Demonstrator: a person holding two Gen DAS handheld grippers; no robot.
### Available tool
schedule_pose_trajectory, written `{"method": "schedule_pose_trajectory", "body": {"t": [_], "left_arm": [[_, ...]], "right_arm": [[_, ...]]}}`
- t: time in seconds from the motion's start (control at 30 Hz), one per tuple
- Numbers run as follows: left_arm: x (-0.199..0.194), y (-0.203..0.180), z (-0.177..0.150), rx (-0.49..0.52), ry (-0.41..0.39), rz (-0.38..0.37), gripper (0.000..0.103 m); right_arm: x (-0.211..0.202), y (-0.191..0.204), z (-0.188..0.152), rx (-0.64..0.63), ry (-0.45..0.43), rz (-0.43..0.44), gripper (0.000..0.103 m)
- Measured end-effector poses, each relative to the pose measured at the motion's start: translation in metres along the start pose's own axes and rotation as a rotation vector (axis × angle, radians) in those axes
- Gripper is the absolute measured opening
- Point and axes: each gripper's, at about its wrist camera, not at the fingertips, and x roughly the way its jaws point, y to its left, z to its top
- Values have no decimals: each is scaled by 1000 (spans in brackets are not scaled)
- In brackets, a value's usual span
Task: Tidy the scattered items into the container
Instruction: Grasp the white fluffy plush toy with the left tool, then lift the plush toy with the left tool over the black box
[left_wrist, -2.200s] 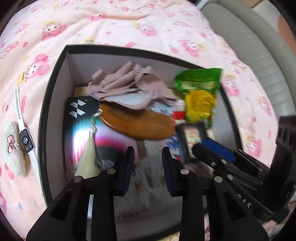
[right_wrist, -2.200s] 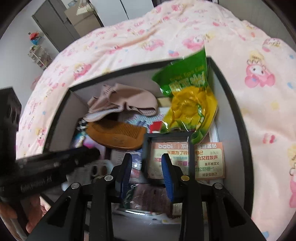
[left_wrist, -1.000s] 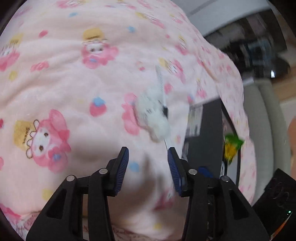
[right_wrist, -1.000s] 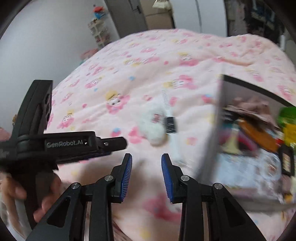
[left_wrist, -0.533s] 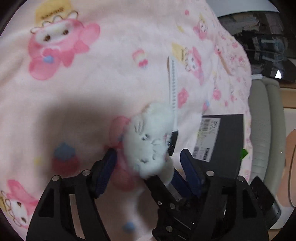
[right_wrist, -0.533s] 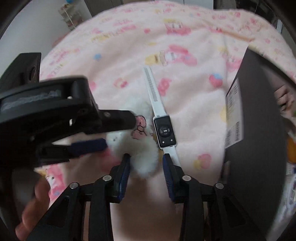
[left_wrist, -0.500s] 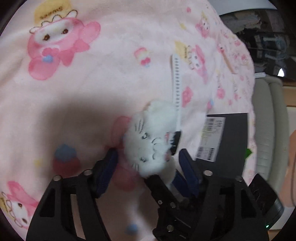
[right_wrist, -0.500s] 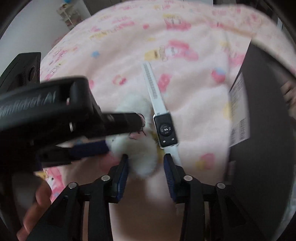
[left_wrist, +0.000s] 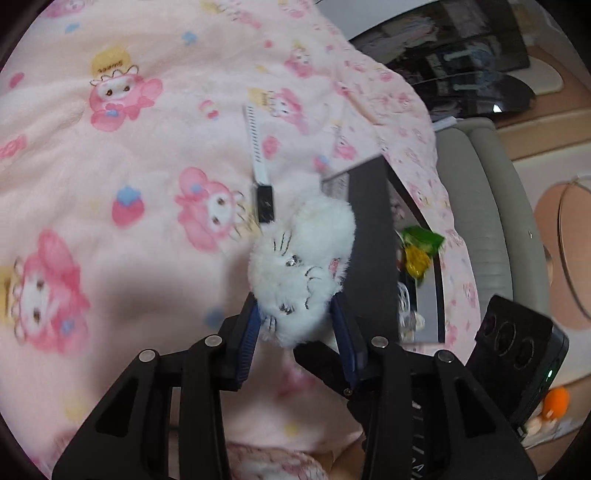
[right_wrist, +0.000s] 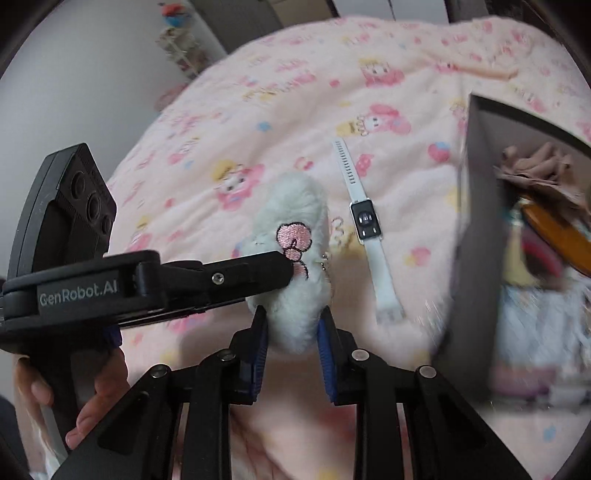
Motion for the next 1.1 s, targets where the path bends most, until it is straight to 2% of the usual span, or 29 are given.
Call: {"method": "schedule_pose_trajectory", "body": {"t": [0.1, 0.2, 0.37, 0.43, 0.47, 0.53, 0.63, 0.7, 0.77, 0.83, 0.93, 0.97, 1.03, 1.1], "left_arm": [[-9, -16, -28, 23, 1, -3, 39], [-4, -35, -49, 63, 40, -12, 38], [36, -70, -82, 149, 146, -5, 37], [61, -81, -88, 230, 193, 3, 37], [76, -83, -87, 252, 232, 31, 37], [91, -82, -81, 237, 271, 71, 37], [89, -81, -71, 210, 232, 54, 37], [90, -78, -69, 191, 226, 45, 38], [98, -73, -69, 168, 255, 65, 41], [106, -70, -68, 149, 265, 102, 50], [114, -69, -64, 140, 249, 118, 53], [119, -70, -66, 145, 258, 108, 52], [128, -72, -69, 159, 307, 80, 34], [129, -76, -72, 185, 312, 79, 33]], "right_arm": [[-25, -3, -21, -30, -5, 13, 21], [-44, -19, -42, -32, 5, 38, 21], [-67, -69, -81, 58, 7, 28, 21], [-72, -93, -96, 120, 4, 14, 21], [-73, -104, -101, 139, 5, 0, 21], [-76, -123, -107, 177, 1, -16, 21], [-81, -135, -109, 241, -26, 53, 21], [-79, -133, -107, 230, -31, 23, 21], [-73, -133, -106, 239, -14, 3, 21], [-66, -134, -105, 253, 8, 16, 23], [-68, -134, -112, 228, 29, 35, 24], [-67, -132, -111, 215, 38, 48, 24], [-65, -129, -113, 198, 46, 64, 24], [-64, -130, -113, 204, 42, 26, 23]]}}
